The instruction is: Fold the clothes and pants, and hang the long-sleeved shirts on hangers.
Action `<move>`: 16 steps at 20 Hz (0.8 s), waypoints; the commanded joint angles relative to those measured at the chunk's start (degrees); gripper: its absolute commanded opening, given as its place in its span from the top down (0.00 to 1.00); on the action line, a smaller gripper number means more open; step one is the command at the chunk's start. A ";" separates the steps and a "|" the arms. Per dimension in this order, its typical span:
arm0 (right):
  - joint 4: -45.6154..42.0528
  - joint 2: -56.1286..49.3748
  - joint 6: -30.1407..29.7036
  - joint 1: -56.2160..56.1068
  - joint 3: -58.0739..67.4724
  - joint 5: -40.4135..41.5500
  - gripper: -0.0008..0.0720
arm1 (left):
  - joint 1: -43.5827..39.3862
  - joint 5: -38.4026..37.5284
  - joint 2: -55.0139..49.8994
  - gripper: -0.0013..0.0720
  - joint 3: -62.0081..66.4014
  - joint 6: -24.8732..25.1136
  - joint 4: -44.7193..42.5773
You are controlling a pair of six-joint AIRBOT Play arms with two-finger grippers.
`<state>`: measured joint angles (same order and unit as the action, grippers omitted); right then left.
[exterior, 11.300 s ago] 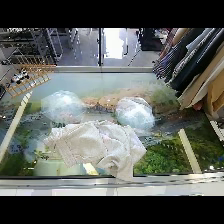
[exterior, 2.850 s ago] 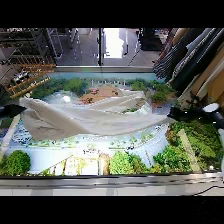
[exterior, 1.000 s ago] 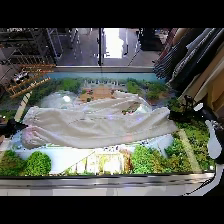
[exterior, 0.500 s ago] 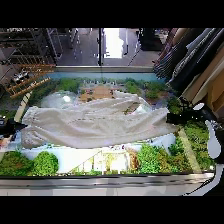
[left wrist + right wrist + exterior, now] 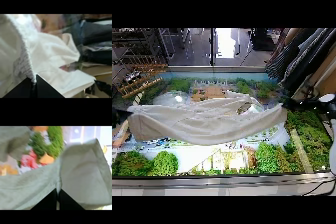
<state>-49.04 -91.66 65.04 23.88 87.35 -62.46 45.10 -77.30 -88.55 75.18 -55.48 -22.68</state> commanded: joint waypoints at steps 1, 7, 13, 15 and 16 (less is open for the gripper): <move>7.37 15.67 0.22 0.07 0.04 6.64 0.95 | 0.90 1.97 11.65 0.96 0.11 -1.20 20.79; 6.62 46.64 3.39 7.61 0.04 26.82 0.95 | 5.99 11.72 34.53 0.95 0.13 11.58 89.15; -5.18 64.24 3.37 24.37 0.04 41.59 0.95 | 23.67 16.48 45.86 0.95 0.13 17.42 126.53; -10.97 66.25 3.37 27.67 0.02 40.70 0.95 | 29.55 16.48 45.90 0.95 0.11 17.46 126.35; -12.48 66.29 3.37 28.41 0.02 39.12 0.95 | 31.21 16.46 45.44 0.95 0.11 17.44 123.54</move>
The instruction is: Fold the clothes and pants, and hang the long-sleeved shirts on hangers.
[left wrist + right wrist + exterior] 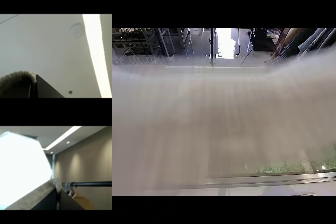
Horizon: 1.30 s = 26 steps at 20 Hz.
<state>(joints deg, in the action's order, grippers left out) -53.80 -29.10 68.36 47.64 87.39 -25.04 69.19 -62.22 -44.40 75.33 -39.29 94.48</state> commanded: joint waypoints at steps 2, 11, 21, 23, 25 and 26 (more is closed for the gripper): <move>-9.86 2.75 0.02 4.87 -0.02 -4.79 0.95 | 8.07 1.40 -0.59 0.95 -0.07 1.25 -5.51; -1.60 -1.60 -0.15 4.83 -7.50 -48.68 0.95 | -0.66 1.11 -7.32 0.95 -3.80 -11.06 -88.85; 0.20 -3.72 -0.31 4.81 -19.45 -52.39 0.95 | -3.48 -1.25 -13.81 0.95 -7.37 -10.82 -103.34; 3.32 -7.17 -0.31 4.81 -24.79 -51.69 0.95 | -6.78 -1.18 -18.64 0.95 -7.37 -8.98 -103.32; 4.48 -12.15 -0.26 2.32 -30.27 -49.64 0.95 | -11.39 -0.68 -24.41 0.95 -7.37 -7.85 -103.32; 4.48 -14.93 -0.04 -0.46 -32.74 -47.32 0.95 | -14.32 0.83 -27.82 0.96 -7.37 -6.69 -103.30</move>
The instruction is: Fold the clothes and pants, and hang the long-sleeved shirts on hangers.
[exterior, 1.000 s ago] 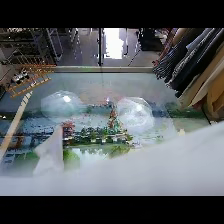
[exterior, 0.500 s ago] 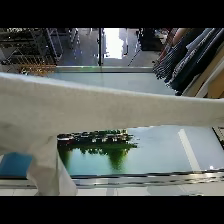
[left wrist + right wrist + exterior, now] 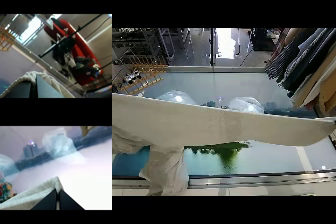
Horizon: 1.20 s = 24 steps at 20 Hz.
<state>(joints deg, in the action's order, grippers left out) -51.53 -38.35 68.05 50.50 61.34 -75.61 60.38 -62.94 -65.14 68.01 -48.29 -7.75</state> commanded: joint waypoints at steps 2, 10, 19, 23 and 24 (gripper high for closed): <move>1.53 -12.50 0.83 -11.50 -10.40 11.76 0.95 | -10.82 8.90 -13.44 0.95 -0.04 3.76 -0.96; -0.85 -50.71 13.29 -36.98 6.25 52.33 0.95 | -23.32 32.76 -32.81 0.96 14.53 8.09 9.05; -3.69 -54.77 6.05 -38.56 20.57 24.55 0.28 | -15.69 19.82 -31.89 0.04 21.40 8.11 -8.90; 13.03 -50.14 -8.13 -42.07 20.33 -1.70 0.30 | -7.32 -5.60 -28.89 0.35 21.33 -17.62 -45.16; 15.72 -49.86 -8.35 -45.18 20.00 -5.55 0.32 | -6.01 -10.56 -29.24 0.42 20.79 -18.60 -48.96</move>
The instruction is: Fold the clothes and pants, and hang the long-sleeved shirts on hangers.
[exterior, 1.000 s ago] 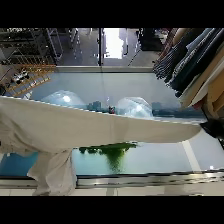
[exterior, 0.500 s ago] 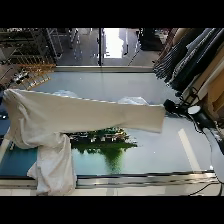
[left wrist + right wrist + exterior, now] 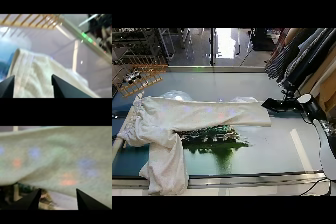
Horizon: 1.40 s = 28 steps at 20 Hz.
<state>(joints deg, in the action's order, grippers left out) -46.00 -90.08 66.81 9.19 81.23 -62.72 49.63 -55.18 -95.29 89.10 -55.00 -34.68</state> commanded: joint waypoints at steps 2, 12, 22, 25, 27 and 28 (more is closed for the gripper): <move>9.42 1.79 -6.91 -11.93 -0.79 -17.57 0.32 | 6.86 -22.97 0.37 0.41 -2.95 -11.91 -22.12; 16.24 -7.23 0.79 -44.94 -8.94 1.01 0.24 | 1.38 -14.73 -3.13 0.20 -8.63 -9.09 -18.69; 22.34 -14.73 0.42 -56.63 -6.99 4.63 0.22 | -2.21 -8.63 -4.42 0.20 -8.66 -9.31 -18.86; 23.98 -16.85 -0.55 -60.13 -4.52 3.80 0.22 | -2.29 -7.80 -4.76 0.20 -8.66 -9.31 -18.84; 23.96 -17.90 -0.50 -62.20 -2.71 3.74 0.22 | -2.80 -8.02 -5.40 0.20 -8.68 -9.31 -18.88; 23.93 -18.29 -0.42 -62.93 -2.16 3.85 0.22 | -3.06 -8.26 -5.70 0.20 -8.68 -9.33 -18.84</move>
<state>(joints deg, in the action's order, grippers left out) -22.72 -106.89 66.54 -51.03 77.17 -58.72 47.11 -63.64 -100.31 80.44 -64.34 -53.45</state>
